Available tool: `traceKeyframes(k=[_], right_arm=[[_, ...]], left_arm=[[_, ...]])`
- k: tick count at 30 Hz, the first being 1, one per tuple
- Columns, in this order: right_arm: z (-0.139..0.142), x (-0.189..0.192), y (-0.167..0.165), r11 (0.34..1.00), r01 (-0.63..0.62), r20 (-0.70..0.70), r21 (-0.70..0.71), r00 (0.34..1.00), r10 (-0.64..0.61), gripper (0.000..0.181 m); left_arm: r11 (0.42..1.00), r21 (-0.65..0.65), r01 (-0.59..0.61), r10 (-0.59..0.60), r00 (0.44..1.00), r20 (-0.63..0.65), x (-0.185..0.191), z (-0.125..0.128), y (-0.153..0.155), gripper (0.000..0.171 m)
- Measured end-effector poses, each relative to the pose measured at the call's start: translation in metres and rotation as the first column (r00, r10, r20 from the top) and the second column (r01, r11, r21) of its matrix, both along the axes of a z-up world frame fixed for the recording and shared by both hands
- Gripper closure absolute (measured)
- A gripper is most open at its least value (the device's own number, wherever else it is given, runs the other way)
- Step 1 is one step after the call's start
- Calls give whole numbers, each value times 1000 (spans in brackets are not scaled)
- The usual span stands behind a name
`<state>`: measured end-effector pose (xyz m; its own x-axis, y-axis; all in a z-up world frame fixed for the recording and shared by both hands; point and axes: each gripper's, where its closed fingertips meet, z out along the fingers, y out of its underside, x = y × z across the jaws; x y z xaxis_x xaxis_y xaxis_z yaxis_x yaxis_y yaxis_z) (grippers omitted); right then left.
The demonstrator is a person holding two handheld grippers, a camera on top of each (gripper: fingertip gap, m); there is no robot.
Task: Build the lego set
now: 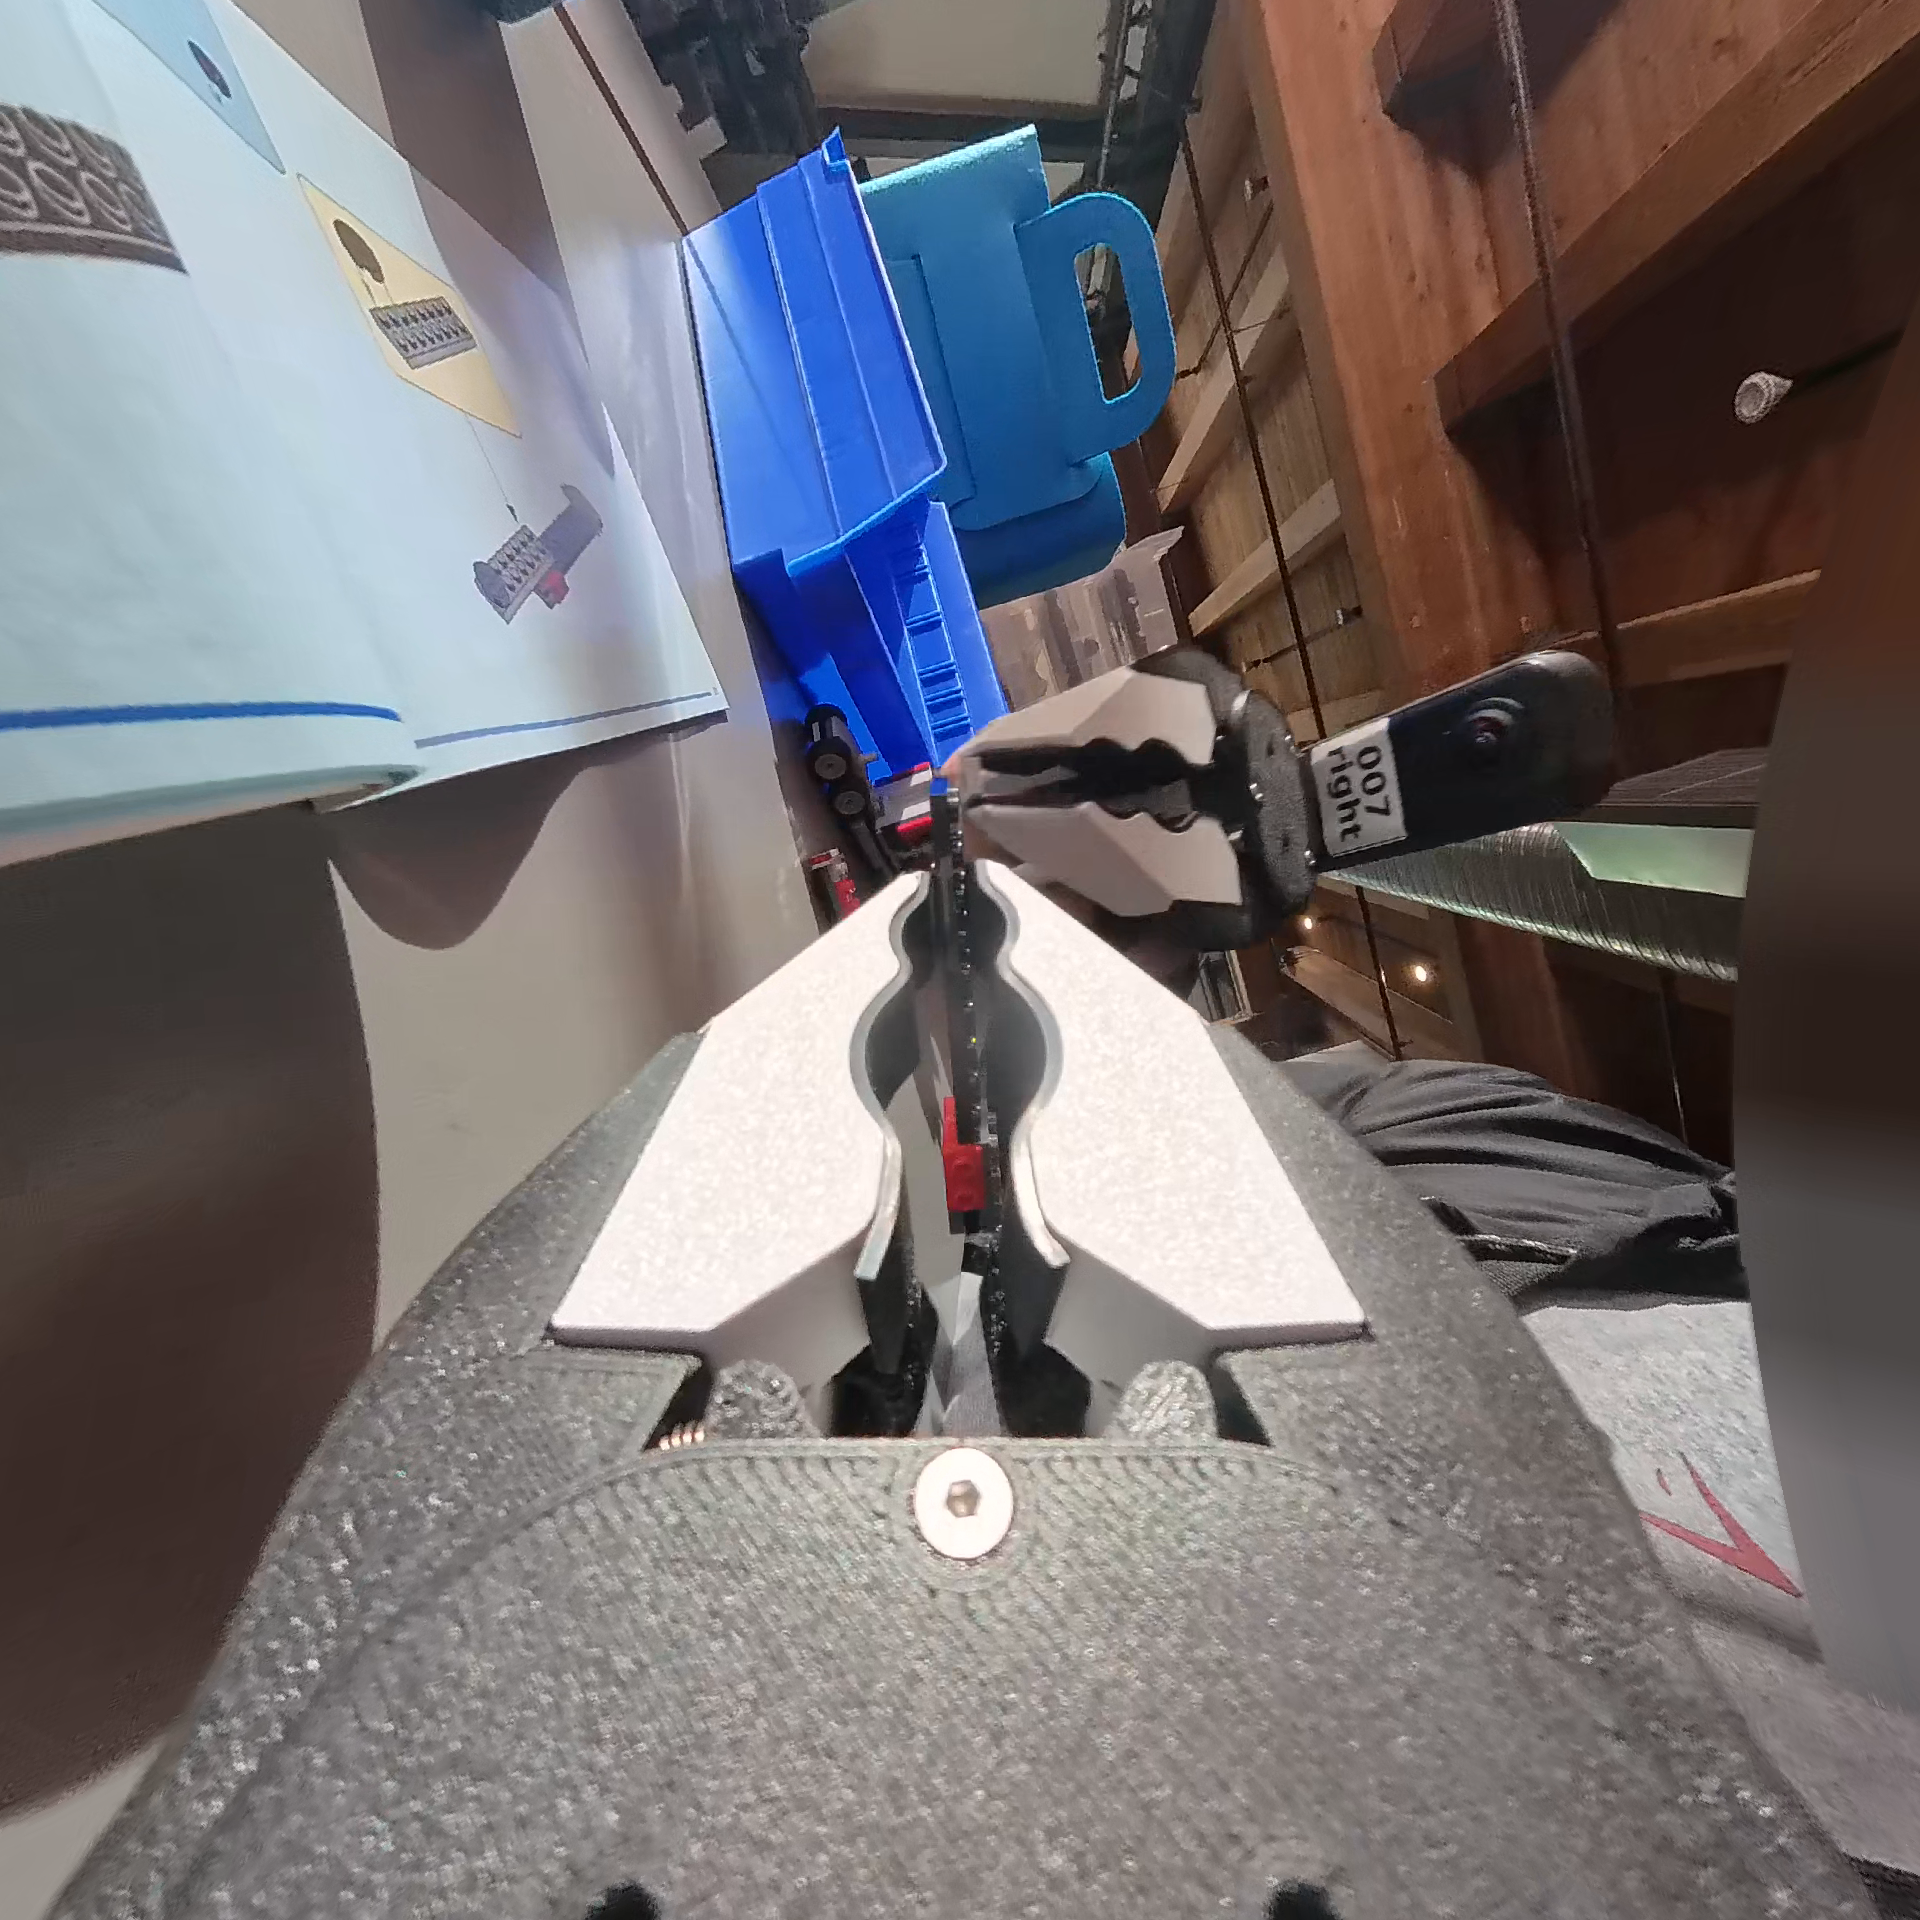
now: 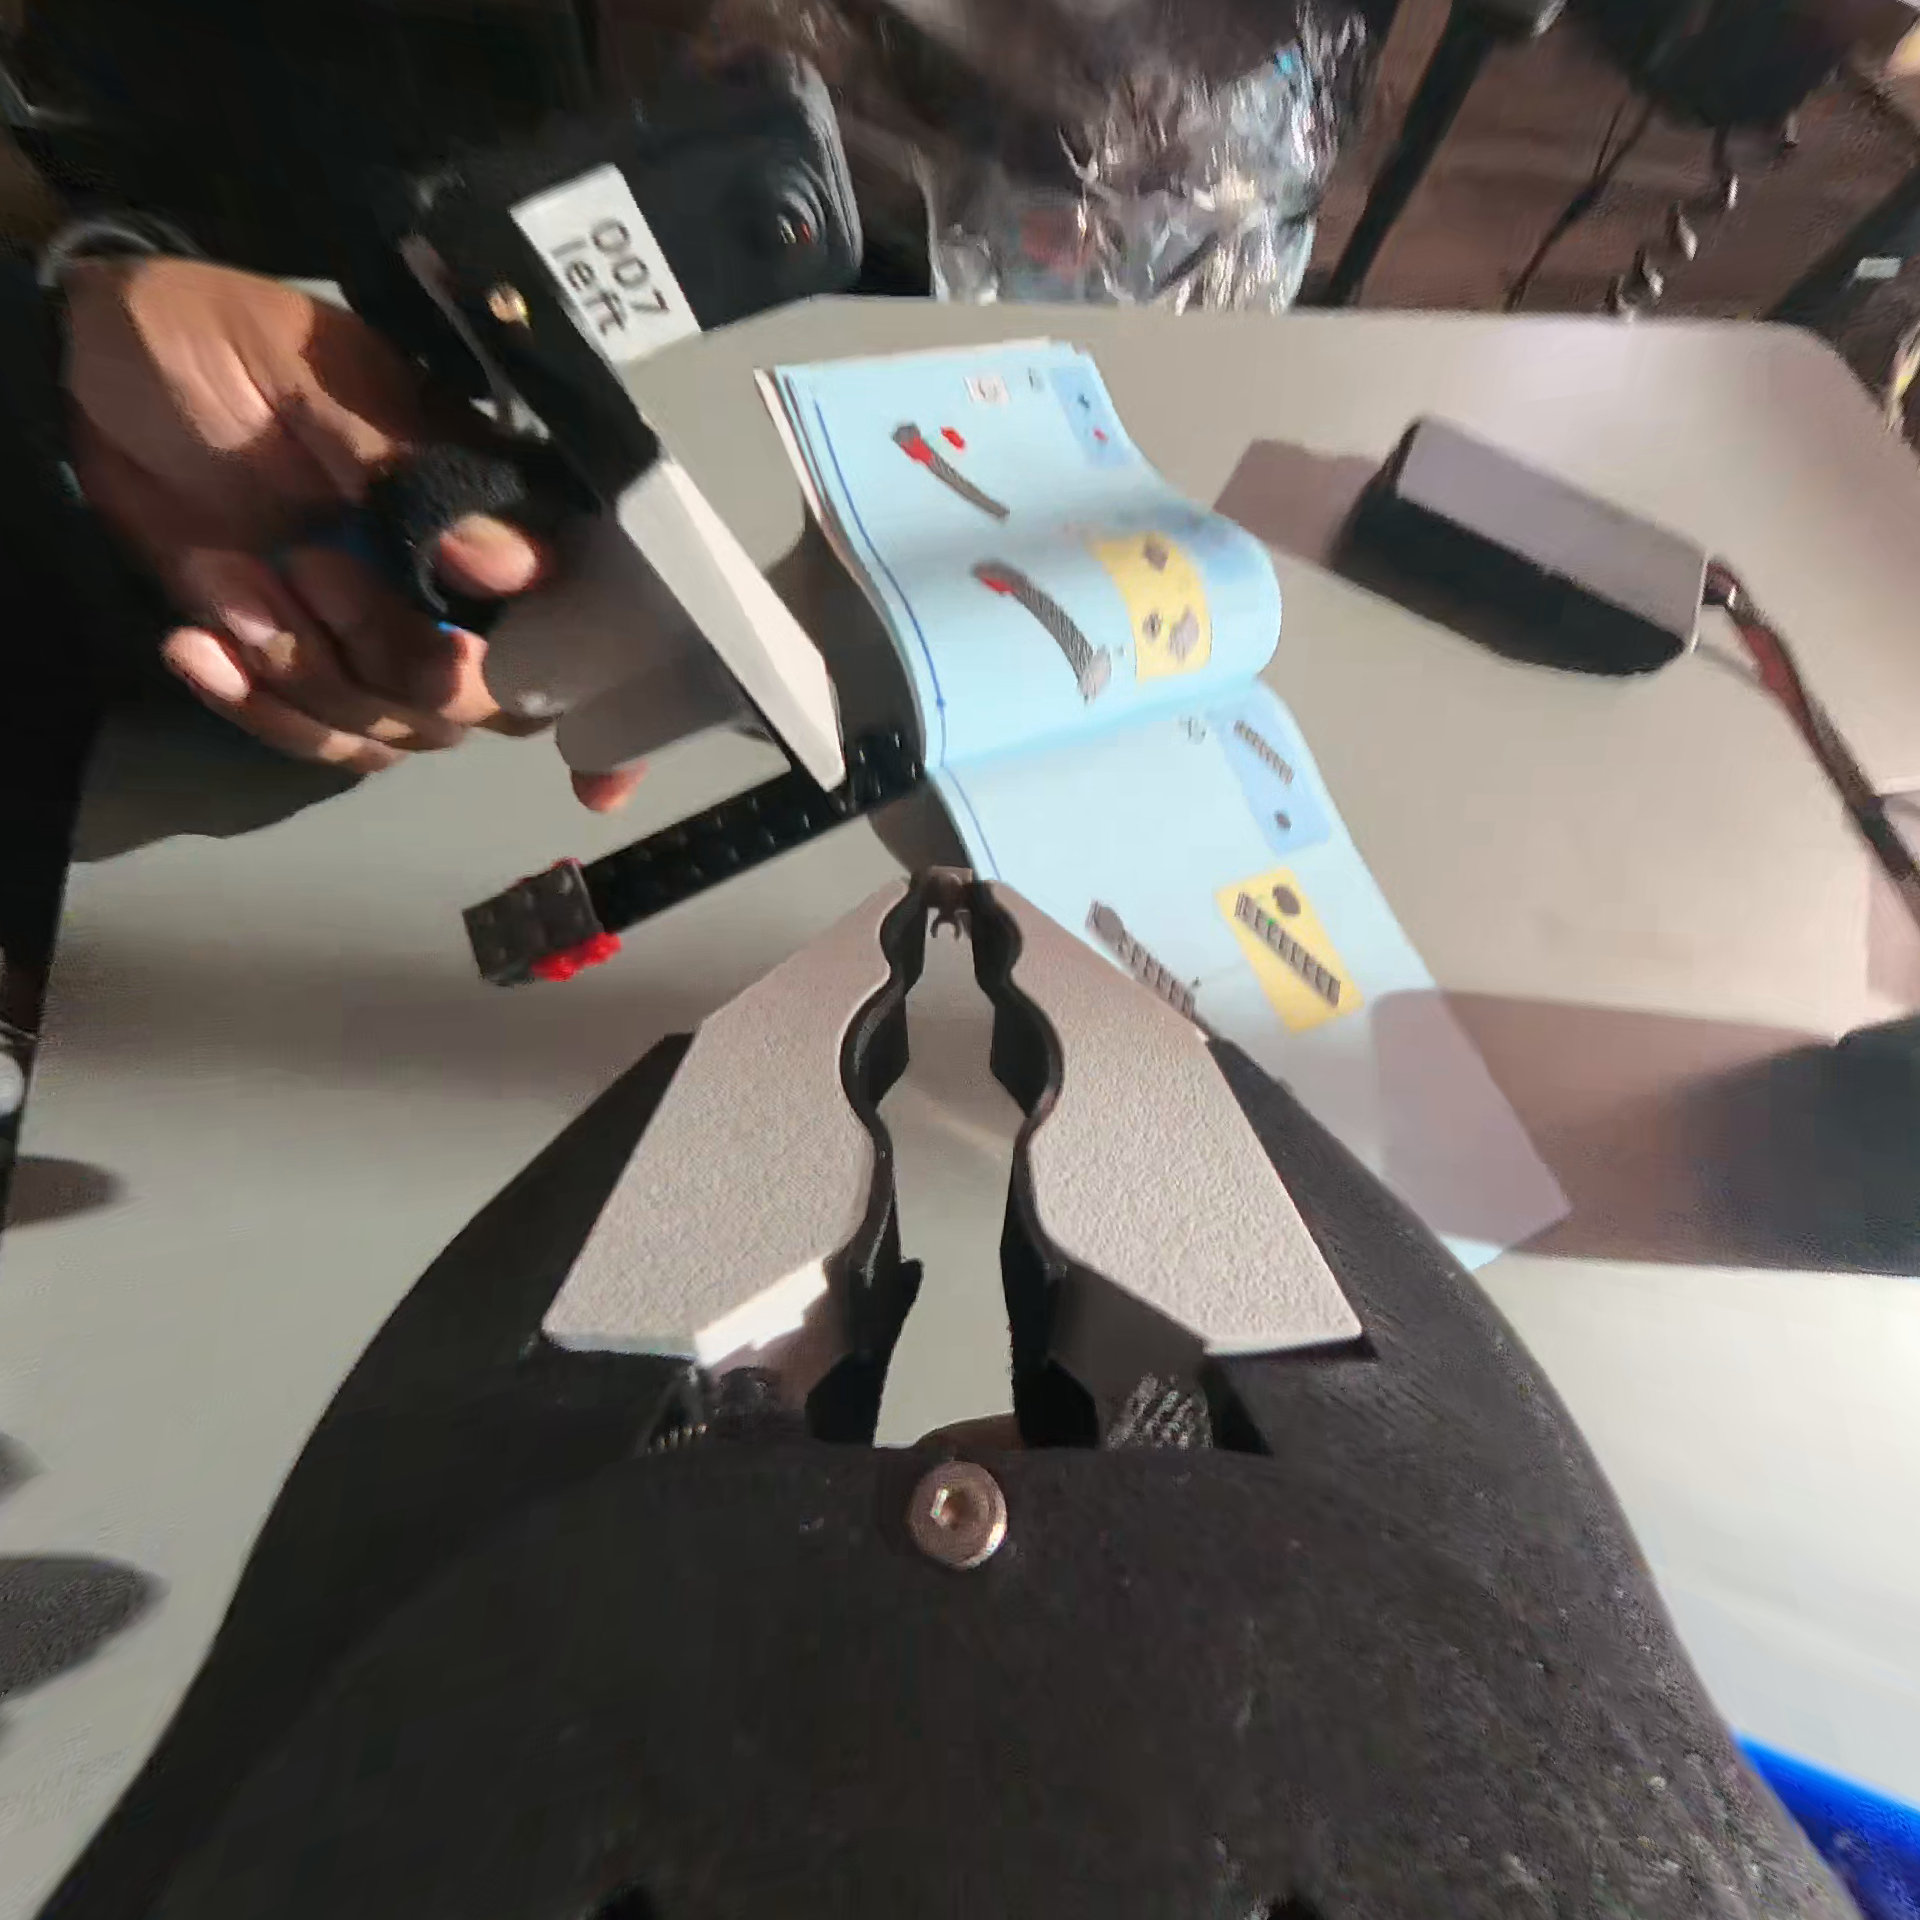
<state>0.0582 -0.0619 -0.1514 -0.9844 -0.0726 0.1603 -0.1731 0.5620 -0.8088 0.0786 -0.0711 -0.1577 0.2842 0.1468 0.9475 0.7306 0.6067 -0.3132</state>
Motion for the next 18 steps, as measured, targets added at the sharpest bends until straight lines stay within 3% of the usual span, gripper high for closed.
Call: traceKeyframes(k=[7, 18], right_arm=[[0, 21, -14, 982, -183, -143, 45, 972, 187, 172], [-5, 23, -8, 964, -231, -180, 131, 951, 253, 172]], left_arm=[[999, -42, 16, -17, 1000, -11, 2, -1, 5, 166], [994, -108, 29, -34, 998, -43, 5, -2, 12, 166]])
